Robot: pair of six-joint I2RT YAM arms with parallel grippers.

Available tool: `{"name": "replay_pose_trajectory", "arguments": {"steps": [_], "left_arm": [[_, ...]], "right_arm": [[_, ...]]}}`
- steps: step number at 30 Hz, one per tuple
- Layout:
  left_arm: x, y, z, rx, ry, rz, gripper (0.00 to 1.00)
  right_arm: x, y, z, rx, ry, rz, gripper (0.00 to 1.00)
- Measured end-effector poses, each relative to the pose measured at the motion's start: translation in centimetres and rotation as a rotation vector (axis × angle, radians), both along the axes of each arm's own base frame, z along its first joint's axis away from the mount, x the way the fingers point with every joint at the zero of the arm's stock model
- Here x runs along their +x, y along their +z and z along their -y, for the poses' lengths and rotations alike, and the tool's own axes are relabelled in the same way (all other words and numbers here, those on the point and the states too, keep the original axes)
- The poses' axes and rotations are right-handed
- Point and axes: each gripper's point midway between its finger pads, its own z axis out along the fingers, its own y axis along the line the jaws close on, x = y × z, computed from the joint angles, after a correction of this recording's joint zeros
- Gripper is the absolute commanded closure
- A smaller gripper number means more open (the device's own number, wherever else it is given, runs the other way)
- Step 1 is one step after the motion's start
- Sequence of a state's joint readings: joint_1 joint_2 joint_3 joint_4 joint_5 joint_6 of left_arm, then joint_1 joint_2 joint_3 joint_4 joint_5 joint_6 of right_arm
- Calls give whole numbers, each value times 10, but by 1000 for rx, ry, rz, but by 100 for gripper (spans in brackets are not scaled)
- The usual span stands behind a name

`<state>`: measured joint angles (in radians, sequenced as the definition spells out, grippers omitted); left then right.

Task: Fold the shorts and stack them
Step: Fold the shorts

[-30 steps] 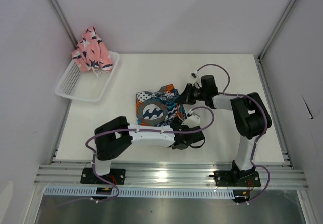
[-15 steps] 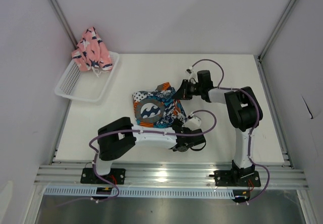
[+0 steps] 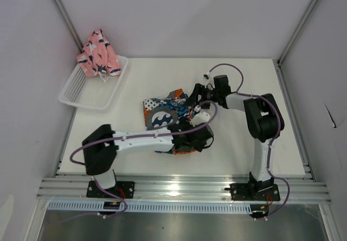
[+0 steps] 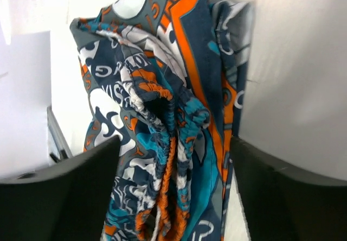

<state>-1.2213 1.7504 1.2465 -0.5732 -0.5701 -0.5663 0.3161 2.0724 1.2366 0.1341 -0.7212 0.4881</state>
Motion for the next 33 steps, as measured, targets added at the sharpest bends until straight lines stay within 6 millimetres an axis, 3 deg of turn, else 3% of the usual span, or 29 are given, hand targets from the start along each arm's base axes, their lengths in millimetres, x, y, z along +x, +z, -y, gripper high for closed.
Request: {"name": "replay_pose_trajectory", "arguments": {"steps": [1, 5, 10, 14, 18, 21, 27, 33], "left_arm": [[4, 15, 0, -48, 5, 1, 11], [26, 80, -18, -252, 45, 21, 9], [54, 121, -68, -390, 152, 56, 9], [71, 118, -104, -401, 245, 52, 9], [78, 92, -136, -383, 330, -13, 9], [79, 83, -156, -370, 391, -31, 8], [77, 103, -173, -421, 437, 3, 8], [79, 115, -199, -453, 518, 34, 8]], "right_arm": [[1, 4, 3, -13, -13, 5, 1], [8, 34, 18, -75, -107, 64, 0], [-6, 87, 40, -121, -293, 100, 0], [-40, 103, 30, -138, -421, 40, 0], [-98, 90, 2, -190, -522, -98, 1], [-137, 84, -10, -191, -582, -186, 1], [-190, 77, -17, -146, -730, -318, 1], [-224, 68, -37, -79, -807, -407, 1]]}}
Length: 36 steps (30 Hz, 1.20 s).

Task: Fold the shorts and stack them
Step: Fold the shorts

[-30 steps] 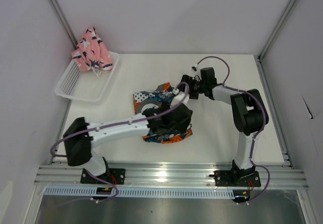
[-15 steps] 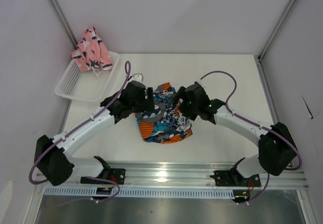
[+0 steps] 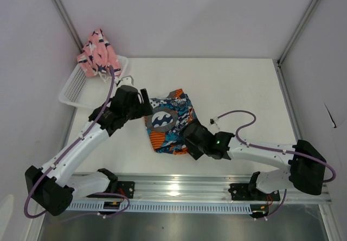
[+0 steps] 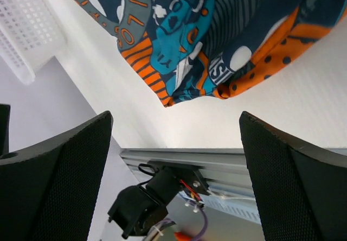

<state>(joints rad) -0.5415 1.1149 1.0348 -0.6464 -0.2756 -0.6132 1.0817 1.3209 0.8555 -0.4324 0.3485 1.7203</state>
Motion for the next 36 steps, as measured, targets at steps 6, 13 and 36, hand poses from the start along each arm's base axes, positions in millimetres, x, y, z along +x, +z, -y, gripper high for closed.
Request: {"name": "replay_pose_trajectory", "arguments": {"steps": [6, 13, 36], "left_arm": [[-5, 6, -10, -24, 24, 6, 7], [-10, 10, -8, -42, 4, 5, 7], [-15, 5, -13, -32, 1, -9, 7]], "right_arm": [[-11, -33, -15, 5, -78, -58, 0], [-5, -68, -20, -33, -144, -91, 1], [82, -97, -13, -157, -74, -93, 100]]}}
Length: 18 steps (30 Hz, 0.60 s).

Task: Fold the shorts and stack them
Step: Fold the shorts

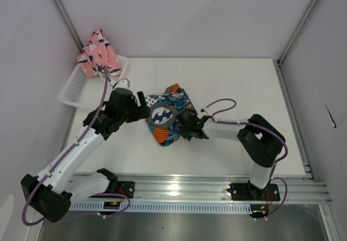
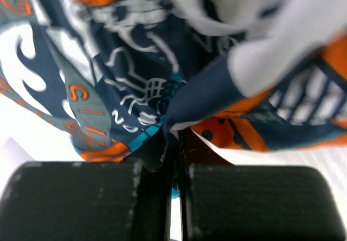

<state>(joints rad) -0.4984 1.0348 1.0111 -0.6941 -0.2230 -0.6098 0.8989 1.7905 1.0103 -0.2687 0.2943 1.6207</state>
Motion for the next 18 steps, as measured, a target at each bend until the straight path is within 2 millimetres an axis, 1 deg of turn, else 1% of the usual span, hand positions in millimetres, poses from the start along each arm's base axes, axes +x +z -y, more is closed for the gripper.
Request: {"name": "replay_pose_trajectory", "arguments": {"steps": [3, 6, 7, 9, 11, 12, 13, 14, 16, 17, 18], "left_arm": [[-1, -7, 1, -2, -5, -12, 7], [-1, -14, 4, -8, -16, -26, 7], [-1, -17, 5, -9, -17, -30, 7], [-1, -24, 7, -14, -25, -41, 7], [1, -29, 9, -17, -25, -49, 7], [2, -32, 10, -17, -24, -53, 7], [4, -35, 11, -14, -24, -60, 7], [6, -38, 12, -11, -23, -65, 7], [12, -44, 15, -11, -21, -71, 7], [16, -47, 18, -12, -20, -74, 7], [19, -51, 20, -13, -21, -77, 7]], "right_arm": [[8, 1, 0, -74, 180, 33, 100], [2, -2, 8, -159, 364, 74, 100], [-1, -3, 13, -184, 410, 82, 100], [-10, -4, 32, -247, 503, 91, 99], [-12, -3, 56, -310, 569, 92, 98], [-9, -3, 71, -342, 588, 87, 93], [-4, -3, 88, -371, 590, 78, 82], [3, -2, 102, -389, 588, 73, 59], [19, 0, 130, -419, 575, 68, 30], [29, 2, 145, -428, 565, 65, 13], [38, 3, 158, -439, 549, 63, 8]]}}
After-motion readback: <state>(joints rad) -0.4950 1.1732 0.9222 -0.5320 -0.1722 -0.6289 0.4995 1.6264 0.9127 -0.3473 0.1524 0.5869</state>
